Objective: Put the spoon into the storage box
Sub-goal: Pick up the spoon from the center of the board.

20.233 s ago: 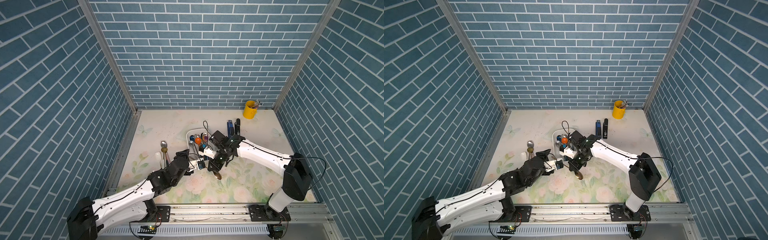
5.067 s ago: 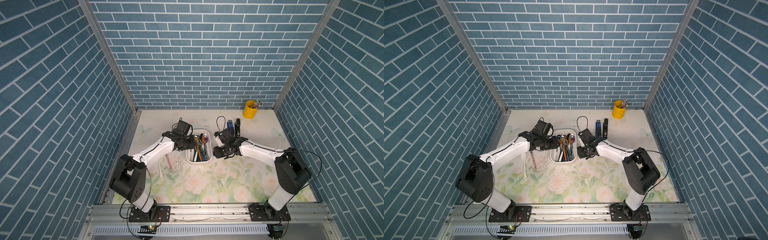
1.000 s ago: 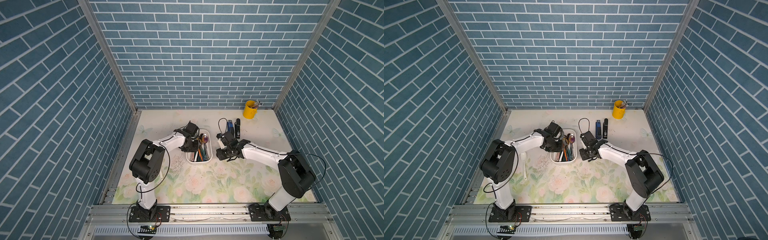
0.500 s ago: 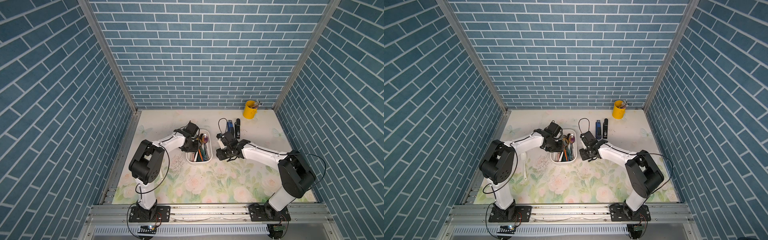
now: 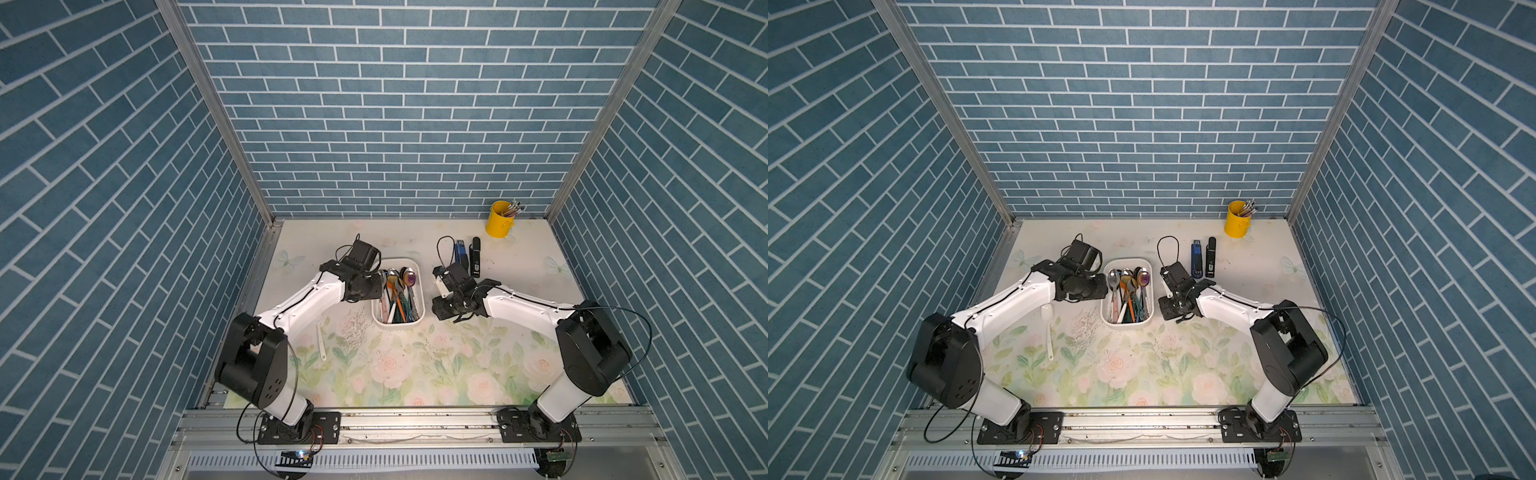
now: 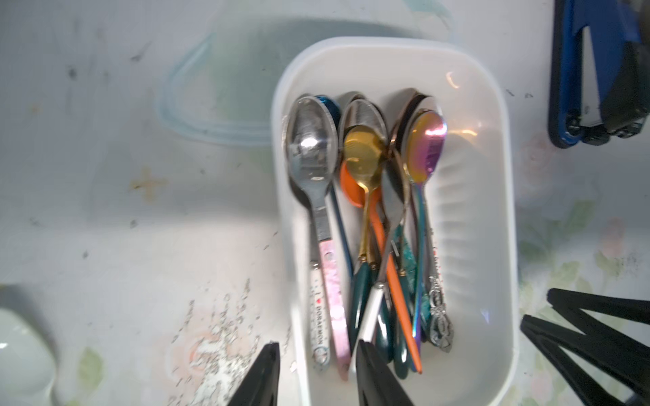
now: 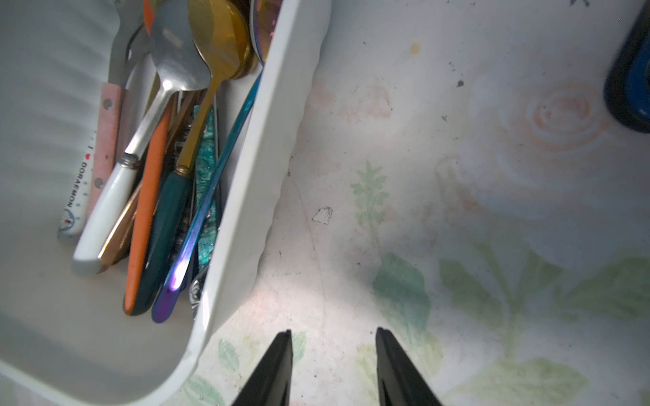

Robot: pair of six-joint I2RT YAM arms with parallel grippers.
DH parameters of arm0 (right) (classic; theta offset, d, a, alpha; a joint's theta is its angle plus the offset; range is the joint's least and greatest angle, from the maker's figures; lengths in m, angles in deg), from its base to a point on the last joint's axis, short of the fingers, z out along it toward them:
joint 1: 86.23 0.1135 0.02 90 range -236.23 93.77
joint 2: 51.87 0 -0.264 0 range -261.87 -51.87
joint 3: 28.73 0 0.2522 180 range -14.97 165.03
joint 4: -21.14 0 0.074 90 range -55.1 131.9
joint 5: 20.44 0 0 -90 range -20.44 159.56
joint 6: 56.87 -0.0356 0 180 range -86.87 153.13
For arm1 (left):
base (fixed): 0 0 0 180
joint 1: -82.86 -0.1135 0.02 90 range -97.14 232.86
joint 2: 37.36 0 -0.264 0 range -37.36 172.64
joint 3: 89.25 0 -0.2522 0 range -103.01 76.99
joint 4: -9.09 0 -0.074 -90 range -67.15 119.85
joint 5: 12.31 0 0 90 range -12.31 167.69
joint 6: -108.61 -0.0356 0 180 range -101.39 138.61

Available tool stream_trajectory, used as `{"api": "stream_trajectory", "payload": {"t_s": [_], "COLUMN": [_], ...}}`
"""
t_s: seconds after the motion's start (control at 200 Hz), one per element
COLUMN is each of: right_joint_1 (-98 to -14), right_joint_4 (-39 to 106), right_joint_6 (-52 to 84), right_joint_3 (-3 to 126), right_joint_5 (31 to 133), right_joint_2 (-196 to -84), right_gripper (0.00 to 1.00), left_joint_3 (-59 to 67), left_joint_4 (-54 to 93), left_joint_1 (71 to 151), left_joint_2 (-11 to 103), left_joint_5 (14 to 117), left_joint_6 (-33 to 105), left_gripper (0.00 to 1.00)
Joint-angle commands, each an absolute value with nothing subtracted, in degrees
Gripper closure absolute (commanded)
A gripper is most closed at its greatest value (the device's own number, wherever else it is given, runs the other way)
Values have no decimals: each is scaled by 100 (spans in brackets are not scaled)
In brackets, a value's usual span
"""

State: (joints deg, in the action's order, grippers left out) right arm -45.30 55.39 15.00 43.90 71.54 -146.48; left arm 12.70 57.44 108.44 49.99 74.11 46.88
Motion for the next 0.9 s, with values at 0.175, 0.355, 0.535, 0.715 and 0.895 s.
{"api": "stream_trajectory", "payload": {"t_s": [0.175,0.355,0.535,0.715,0.895], "right_joint_1": [-4553,-4593,-4643,-4678,-4701], "right_joint_4": [5406,5393,5373,5358,5378], "right_joint_6": [1586,1634,1626,1608,1616], "right_joint_3": [4226,4162,4071,3995,4017], "right_joint_5": [7153,7106,7081,7105,7110], "right_joint_2": [-14629,-14577,-14503,-14466,-14475], "right_gripper": [57,57,57,57,57], "left_joint_3": [2493,3030,3302,3357,3313], "left_joint_4": [6053,5862,5695,5687,5783], "left_joint_1": [9705,9013,8807,8734,8726], "left_joint_2": [4119,4004,4242,4392,4697], "left_joint_5": [7808,7697,7581,7747,7718], "left_joint_6": [4582,4453,4445,4420,4386], "left_gripper": [57,55,55,54,55]}}
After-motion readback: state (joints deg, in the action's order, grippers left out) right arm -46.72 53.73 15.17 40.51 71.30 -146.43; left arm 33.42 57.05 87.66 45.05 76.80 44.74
